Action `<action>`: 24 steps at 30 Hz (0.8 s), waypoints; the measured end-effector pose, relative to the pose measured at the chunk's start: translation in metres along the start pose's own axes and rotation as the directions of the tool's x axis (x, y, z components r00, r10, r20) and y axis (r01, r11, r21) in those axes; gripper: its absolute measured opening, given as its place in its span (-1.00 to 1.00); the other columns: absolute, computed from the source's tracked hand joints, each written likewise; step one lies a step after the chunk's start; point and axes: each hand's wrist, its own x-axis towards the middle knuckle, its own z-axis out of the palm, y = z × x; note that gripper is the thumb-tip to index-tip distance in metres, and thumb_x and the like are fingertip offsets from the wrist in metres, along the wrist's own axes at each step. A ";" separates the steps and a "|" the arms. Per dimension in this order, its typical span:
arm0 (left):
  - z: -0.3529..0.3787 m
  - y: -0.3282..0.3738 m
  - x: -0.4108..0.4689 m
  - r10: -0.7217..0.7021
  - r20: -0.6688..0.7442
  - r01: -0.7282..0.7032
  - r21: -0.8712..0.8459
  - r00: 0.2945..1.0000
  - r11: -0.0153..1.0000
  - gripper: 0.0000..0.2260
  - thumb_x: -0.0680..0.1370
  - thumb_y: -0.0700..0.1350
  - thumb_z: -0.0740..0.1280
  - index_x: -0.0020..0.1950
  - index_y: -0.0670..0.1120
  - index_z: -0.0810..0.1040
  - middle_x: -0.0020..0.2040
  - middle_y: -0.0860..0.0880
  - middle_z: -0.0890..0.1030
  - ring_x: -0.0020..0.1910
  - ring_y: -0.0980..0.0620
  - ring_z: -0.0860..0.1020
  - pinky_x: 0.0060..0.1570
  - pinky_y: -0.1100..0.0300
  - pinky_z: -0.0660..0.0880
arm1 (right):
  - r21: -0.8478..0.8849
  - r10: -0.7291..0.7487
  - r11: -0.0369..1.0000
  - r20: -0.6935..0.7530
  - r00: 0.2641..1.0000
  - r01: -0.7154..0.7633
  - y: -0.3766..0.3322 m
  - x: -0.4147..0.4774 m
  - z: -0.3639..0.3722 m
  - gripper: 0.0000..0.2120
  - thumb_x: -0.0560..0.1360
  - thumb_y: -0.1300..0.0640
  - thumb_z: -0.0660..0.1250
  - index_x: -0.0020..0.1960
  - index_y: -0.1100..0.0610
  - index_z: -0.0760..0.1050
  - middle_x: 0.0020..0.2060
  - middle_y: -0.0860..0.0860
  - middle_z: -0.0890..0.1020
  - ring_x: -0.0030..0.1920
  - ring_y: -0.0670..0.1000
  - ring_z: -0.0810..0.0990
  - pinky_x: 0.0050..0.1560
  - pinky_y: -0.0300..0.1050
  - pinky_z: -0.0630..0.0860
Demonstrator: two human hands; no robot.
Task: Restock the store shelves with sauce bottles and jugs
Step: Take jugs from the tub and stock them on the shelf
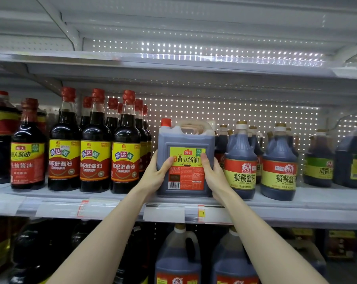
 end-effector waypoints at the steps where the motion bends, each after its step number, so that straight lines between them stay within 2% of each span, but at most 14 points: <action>1: 0.000 0.000 0.000 0.004 -0.002 -0.004 -0.005 1.000 1.000 -0.59 0.57 0.03 0.26 0.39 0.06 0.27 0.17 -0.04 0.59 0.08 0.03 0.61 -0.10 0.23 0.58 | -0.004 -0.004 1.000 -0.005 1.000 0.004 0.000 0.001 0.000 -0.49 0.56 -0.17 0.19 0.45 -0.02 0.26 0.13 -0.02 0.59 0.00 -0.10 0.60 -0.20 -0.27 0.51; 3: 0.000 0.001 0.000 0.006 -0.001 -0.006 -0.017 1.000 1.000 -0.61 0.57 0.01 0.26 0.38 0.08 0.28 0.16 -0.04 0.59 0.08 0.03 0.61 -0.12 0.25 0.58 | -0.018 -0.014 1.000 -0.012 1.000 0.014 0.001 0.002 0.001 -0.49 0.56 -0.17 0.18 0.45 -0.03 0.25 0.12 -0.03 0.58 0.00 -0.10 0.59 -0.19 -0.26 0.51; 9: -0.004 -0.003 0.003 0.006 0.019 -0.006 -0.025 1.000 1.000 -0.54 0.55 0.05 0.27 0.43 0.08 0.26 0.18 -0.05 0.60 0.09 0.02 0.62 -0.03 0.16 0.58 | -0.038 -0.025 0.999 -0.009 1.000 0.025 0.003 0.004 0.002 -0.41 0.52 -0.22 0.19 0.48 -0.04 0.21 0.21 0.00 0.56 0.04 -0.08 0.58 -0.15 -0.23 0.52; 15: -0.004 -0.003 0.004 -0.013 0.028 0.014 -0.049 1.000 0.999 -0.60 0.59 0.02 0.25 0.40 0.12 0.26 0.16 -0.03 0.60 0.05 0.05 0.63 -0.14 0.24 0.58 | -0.050 -0.026 0.998 -0.005 1.000 0.026 0.002 0.002 0.002 -0.43 0.53 -0.20 0.18 0.48 -0.04 0.19 0.16 -0.04 0.55 -0.01 -0.13 0.57 -0.19 -0.28 0.51; 19: -0.003 -0.002 0.002 -0.021 0.025 0.022 -0.058 0.999 0.998 -0.63 0.59 0.01 0.24 0.38 0.12 0.26 0.15 -0.03 0.60 0.03 0.05 0.63 -0.19 0.27 0.58 | -0.055 -0.033 0.998 -0.009 0.999 0.032 0.002 0.001 0.002 -0.35 0.48 -0.26 0.19 0.49 -0.04 0.19 0.22 -0.01 0.55 0.08 -0.05 0.58 -0.08 -0.21 0.53; 21: -0.003 -0.001 0.002 -0.014 0.030 0.015 -0.045 0.999 0.999 -0.63 0.58 0.02 0.24 0.37 0.12 0.26 0.16 -0.04 0.59 0.06 0.03 0.63 -0.13 0.23 0.58 | -0.068 -0.037 0.997 -0.017 0.999 0.036 0.002 0.000 0.003 -0.25 0.38 -0.33 0.19 0.48 -0.04 0.21 0.24 0.00 0.55 0.14 -0.02 0.58 -0.01 -0.17 0.54; 24: -0.004 -0.002 0.003 -0.010 0.036 0.012 -0.038 0.999 0.999 -0.64 0.56 0.04 0.26 0.34 0.15 0.27 0.18 -0.05 0.59 0.09 0.00 0.62 -0.03 0.16 0.58 | -0.081 -0.046 0.996 -0.029 0.999 0.044 0.002 -0.001 0.004 -0.20 0.33 -0.37 0.19 0.48 -0.03 0.22 0.24 0.01 0.56 0.15 -0.01 0.58 0.03 -0.13 0.56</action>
